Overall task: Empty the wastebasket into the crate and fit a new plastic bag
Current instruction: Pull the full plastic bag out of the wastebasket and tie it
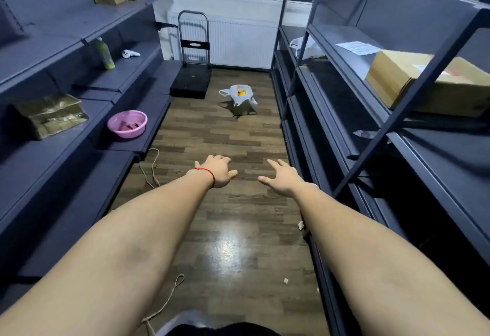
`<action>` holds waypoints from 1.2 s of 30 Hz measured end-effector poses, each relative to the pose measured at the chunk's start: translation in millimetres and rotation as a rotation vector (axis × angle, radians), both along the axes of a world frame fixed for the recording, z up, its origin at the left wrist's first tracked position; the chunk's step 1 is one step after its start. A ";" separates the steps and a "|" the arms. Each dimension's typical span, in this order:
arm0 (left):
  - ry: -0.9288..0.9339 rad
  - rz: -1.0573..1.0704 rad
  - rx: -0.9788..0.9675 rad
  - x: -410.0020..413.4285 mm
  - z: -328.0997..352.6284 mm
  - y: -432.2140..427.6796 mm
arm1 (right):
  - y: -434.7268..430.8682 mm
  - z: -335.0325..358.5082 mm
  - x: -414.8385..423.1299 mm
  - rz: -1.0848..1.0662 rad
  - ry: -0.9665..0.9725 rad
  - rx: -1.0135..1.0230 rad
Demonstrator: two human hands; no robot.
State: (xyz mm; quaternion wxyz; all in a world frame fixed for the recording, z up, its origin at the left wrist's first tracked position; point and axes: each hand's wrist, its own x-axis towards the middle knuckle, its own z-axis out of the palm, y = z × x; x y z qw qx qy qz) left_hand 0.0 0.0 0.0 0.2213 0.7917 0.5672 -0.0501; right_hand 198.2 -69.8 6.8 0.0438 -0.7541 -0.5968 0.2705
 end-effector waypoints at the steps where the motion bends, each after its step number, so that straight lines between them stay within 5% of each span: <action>1: 0.011 -0.007 -0.003 1.8 0.8 -1.0 | 1.4 0.0 2.2 0.004 -0.002 0.007; 36: 0.078 -0.071 -0.056 8.7 -38.5 280.4 | 273.4 -29.2 5.6 -0.052 -0.061 -0.073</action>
